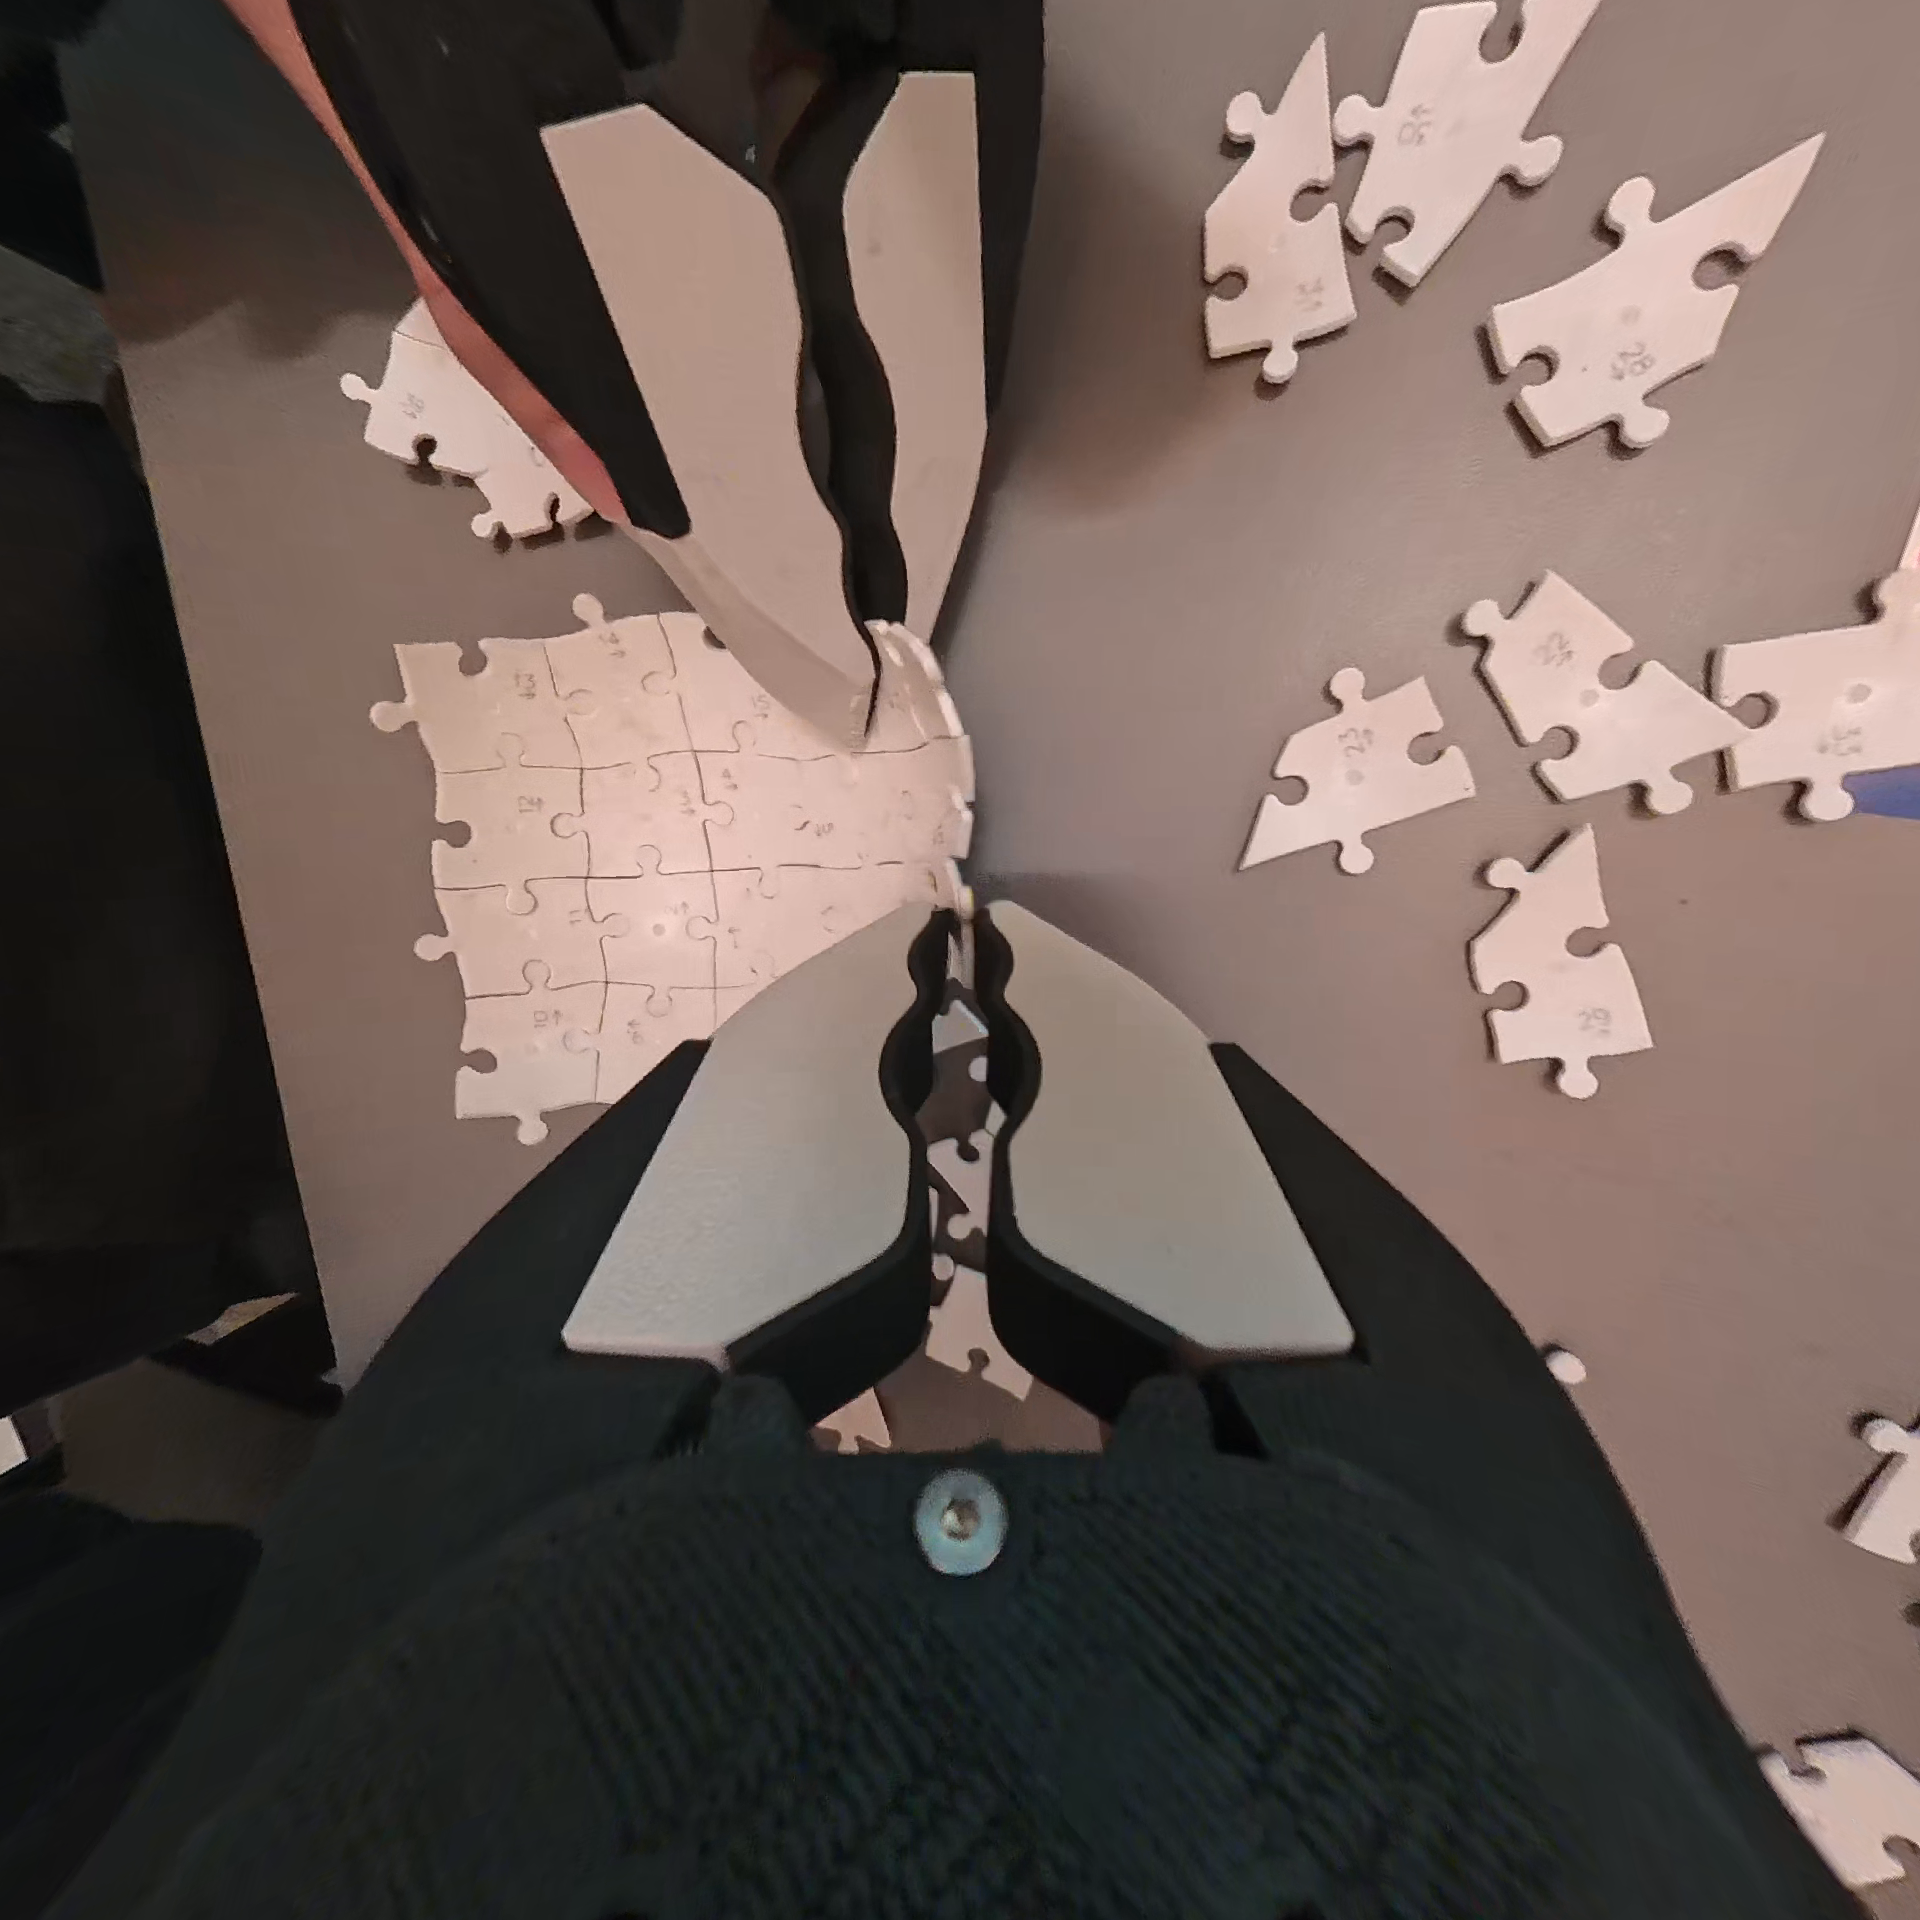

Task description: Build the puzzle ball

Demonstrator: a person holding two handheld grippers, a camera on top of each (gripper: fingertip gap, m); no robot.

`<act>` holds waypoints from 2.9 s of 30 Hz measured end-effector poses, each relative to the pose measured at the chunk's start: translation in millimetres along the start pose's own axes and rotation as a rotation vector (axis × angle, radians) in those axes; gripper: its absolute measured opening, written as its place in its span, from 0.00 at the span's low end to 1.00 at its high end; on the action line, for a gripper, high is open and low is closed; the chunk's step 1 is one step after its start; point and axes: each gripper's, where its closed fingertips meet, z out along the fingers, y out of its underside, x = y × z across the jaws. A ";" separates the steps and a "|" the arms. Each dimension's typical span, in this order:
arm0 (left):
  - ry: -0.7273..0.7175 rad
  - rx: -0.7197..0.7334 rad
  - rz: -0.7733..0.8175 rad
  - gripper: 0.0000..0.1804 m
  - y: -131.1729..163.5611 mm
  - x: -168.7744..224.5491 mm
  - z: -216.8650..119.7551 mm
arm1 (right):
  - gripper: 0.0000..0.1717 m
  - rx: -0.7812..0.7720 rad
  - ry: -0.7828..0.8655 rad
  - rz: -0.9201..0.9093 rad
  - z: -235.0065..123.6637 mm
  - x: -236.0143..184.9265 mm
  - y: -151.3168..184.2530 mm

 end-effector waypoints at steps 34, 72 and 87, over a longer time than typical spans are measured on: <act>0.002 0.001 0.032 0.01 -0.3 2.1 2.0 | 0.04 -0.081 -0.212 0.089 19.9 -12.1 6.7; -0.008 0.026 0.039 0.01 -2.5 0.0 0.7 | 0.02 -0.077 -0.270 0.173 24.0 -12.9 14.5; -0.035 0.078 0.041 0.02 -7.8 -3.5 -1.9 | 0.11 0.057 -0.225 0.104 14.8 -4.7 9.0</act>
